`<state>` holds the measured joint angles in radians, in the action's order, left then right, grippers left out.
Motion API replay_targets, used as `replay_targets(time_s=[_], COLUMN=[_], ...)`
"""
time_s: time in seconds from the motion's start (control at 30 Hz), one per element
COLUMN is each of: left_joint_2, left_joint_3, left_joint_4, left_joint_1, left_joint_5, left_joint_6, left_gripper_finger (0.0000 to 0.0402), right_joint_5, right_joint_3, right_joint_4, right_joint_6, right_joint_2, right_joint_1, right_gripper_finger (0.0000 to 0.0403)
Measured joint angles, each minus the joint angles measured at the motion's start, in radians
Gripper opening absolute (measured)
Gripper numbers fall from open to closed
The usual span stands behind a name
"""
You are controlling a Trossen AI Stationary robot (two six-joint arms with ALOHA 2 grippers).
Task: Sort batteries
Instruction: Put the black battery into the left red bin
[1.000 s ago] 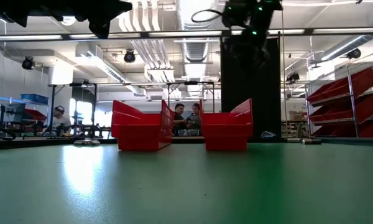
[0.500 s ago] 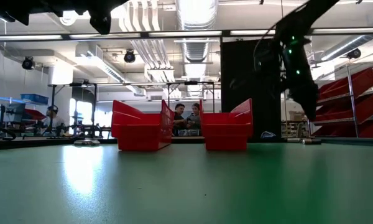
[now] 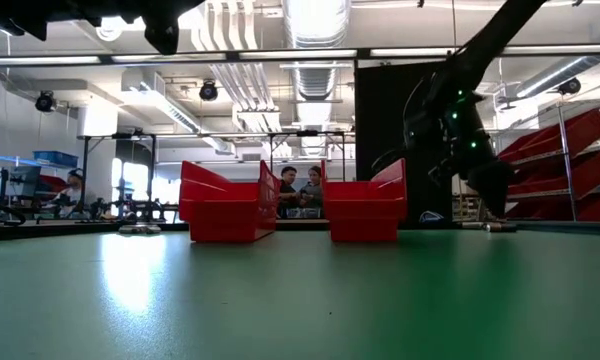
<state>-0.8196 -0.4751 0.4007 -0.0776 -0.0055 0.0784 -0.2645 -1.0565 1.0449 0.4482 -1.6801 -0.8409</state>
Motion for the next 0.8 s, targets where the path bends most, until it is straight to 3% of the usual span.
replay_targets(time_s=[0.37,0.6,0.8], left_joint_2=[0.000,-0.025,-0.099], left_joint_3=[0.000,0.001,0.001], left_joint_4=[-0.016,-0.016,0.001], left_joint_1=[-0.001,-0.005,-0.009], left_joint_5=[0.003,0.179,0.193], left_joint_6=[0.004,0.015,0.025], left_gripper_finger=[0.0119,0.0119,0.0119], right_joint_5=[0.023,0.036,0.096], right_joint_3=[0.016,0.010,0.010], right_joint_4=[-0.041,-0.048,-0.049], right_joint_6=[0.040,0.042,0.014], right_joint_2=[-0.083,-0.099,-0.097], right_joint_1=[-0.066,-0.067,-0.067], right_gripper_finger=[0.0118,0.0078,0.0044])
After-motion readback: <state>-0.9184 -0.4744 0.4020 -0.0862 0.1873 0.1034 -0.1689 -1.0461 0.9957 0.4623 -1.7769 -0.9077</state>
